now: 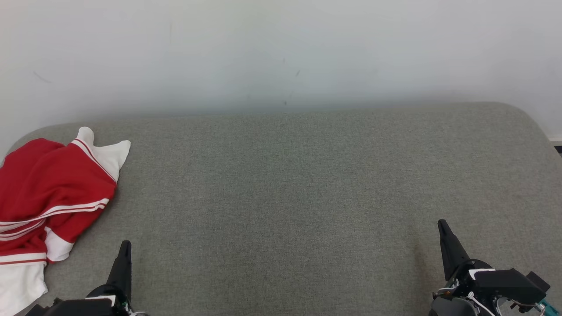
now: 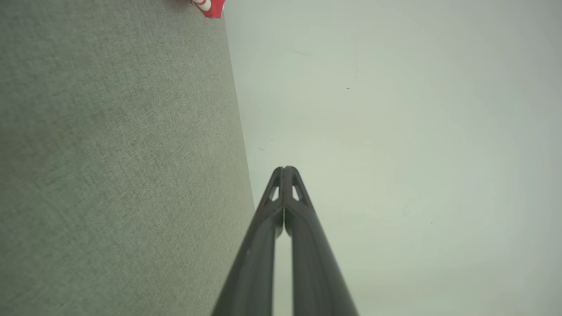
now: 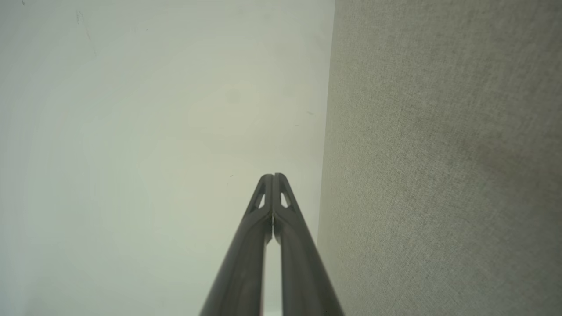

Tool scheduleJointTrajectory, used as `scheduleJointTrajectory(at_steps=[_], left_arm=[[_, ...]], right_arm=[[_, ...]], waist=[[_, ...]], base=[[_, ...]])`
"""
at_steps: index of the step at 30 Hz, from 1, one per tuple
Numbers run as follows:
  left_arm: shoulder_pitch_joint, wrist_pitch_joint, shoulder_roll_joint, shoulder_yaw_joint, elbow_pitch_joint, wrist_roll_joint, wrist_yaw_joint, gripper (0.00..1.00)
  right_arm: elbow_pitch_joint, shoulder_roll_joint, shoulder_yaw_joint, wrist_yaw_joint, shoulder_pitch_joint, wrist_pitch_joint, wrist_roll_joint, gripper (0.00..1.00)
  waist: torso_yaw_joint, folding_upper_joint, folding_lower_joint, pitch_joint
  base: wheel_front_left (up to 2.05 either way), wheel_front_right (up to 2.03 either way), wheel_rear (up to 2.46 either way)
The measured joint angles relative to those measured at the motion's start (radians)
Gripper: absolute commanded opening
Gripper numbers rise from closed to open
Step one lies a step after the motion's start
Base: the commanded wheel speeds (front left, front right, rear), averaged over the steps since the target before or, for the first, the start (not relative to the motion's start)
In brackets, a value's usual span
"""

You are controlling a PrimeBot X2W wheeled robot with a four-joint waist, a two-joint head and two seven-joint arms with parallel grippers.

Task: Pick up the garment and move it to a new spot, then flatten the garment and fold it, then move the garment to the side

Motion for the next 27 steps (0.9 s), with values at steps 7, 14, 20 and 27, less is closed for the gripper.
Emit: scheduleJointTrajectory(at_steps=[7,14,20,27], left_arm=[[0.0,0.0,0.0,0.0,0.0,0.0,0.0,0.0],[0.0,0.0,0.0,0.0,0.0,0.0,0.0,0.0],[0.0,0.0,0.0,0.0,0.0,0.0,0.0,0.0],[0.0,0.0,0.0,0.0,0.0,0.0,0.0,0.0]], right_arm=[[0.0,0.0,0.0,0.0,0.0,0.0,0.0,0.0],[0.0,0.0,0.0,0.0,0.0,0.0,0.0,0.0],[0.0,0.0,0.0,0.0,0.0,0.0,0.0,0.0],[0.0,0.0,0.0,0.0,0.0,0.0,0.0,0.0]], waist=[[0.0,0.0,0.0,0.0],[0.0,0.0,0.0,0.0],[0.0,0.0,0.0,0.0],[0.0,0.0,0.0,0.0]], base=[[0.0,0.0,0.0],[0.0,0.0,0.0],[0.0,0.0,0.0],[0.0,0.0,0.0]])
